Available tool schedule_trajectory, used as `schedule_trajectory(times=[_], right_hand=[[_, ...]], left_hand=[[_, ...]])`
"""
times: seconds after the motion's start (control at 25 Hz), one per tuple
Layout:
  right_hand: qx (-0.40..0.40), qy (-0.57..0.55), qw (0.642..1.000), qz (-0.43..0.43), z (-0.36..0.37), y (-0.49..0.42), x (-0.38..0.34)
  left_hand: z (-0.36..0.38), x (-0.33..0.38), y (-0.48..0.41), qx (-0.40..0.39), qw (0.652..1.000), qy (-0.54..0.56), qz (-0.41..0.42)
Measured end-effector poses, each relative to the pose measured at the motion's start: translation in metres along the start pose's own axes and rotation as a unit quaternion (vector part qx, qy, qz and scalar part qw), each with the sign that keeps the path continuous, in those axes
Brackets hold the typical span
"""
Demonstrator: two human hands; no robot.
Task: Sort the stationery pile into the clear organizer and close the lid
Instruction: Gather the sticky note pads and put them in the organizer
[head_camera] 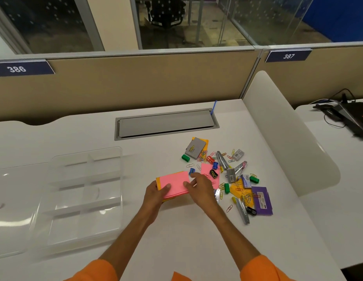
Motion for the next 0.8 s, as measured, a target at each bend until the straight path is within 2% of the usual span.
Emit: schedule_trajectory(times=[0.24,0.36,0.8], right_hand=[[0.093,0.049,0.994,-0.019,-0.059,-0.085,0.011],[0.111,0.072,0.991,-0.011,-0.079,-0.133,0.019],[0.044,0.135,0.987,-0.072,-0.077,-0.216,0.025]], left_hand=[[-0.010,-0.005,-0.007,0.018,1.000,0.001,-0.009],[-0.014,-0.009,-0.011,0.017,1.000,0.000,-0.011],[-0.030,-0.010,-0.028,0.020,1.000,0.010,-0.008]])
Point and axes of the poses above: each hand's wrist, its own y-axis away from the middle knuckle, its own z-axis out of the palm, x = y × z, the point moved 2 cm from there along -y, towards the middle knuckle, and after that the axes turned 1 degree about z, right-handed, at the moved point
